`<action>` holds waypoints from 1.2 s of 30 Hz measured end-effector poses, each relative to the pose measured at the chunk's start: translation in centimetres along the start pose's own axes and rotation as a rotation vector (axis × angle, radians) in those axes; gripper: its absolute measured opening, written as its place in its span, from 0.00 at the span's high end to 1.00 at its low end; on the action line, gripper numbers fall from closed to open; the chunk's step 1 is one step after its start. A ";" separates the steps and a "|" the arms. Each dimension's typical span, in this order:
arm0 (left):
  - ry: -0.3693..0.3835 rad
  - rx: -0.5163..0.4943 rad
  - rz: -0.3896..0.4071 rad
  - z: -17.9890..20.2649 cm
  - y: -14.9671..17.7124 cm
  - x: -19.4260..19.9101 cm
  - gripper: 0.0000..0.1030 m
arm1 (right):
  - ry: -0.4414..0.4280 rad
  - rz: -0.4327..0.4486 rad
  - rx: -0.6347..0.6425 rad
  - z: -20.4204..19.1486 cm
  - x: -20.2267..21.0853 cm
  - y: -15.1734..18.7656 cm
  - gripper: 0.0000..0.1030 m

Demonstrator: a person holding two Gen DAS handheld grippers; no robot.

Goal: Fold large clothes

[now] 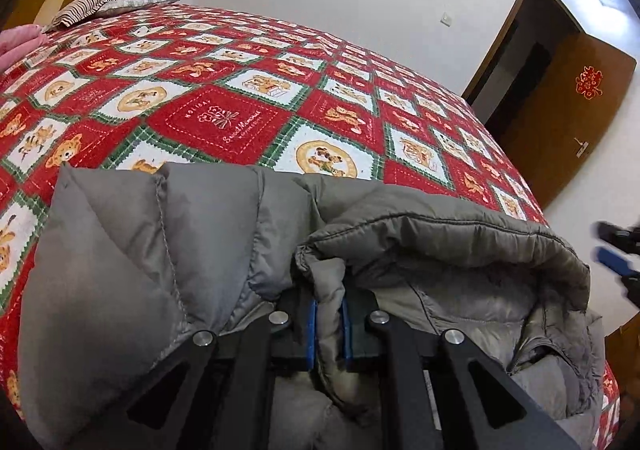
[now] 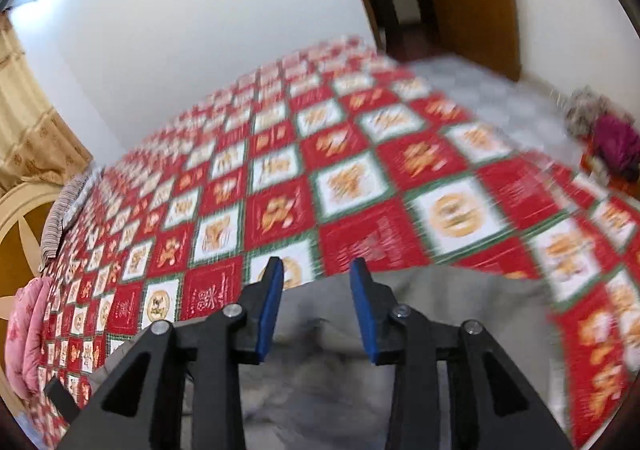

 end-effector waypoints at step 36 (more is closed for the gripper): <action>-0.156 -0.210 -0.082 5.9 -1.2 -2.9 0.36 | 0.170 0.018 0.273 0.2 -5.0 7.8 0.67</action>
Point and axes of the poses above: each gripper's, at about its wrist camera, not at the fingertips, and x roughly against the way its jaws point, z to its right, y to its underside, the point moved 3 cm from there along -x, roughly the way its jaws point, and after that the axes turned 15 degrees about -z, right-handed, at the moved point
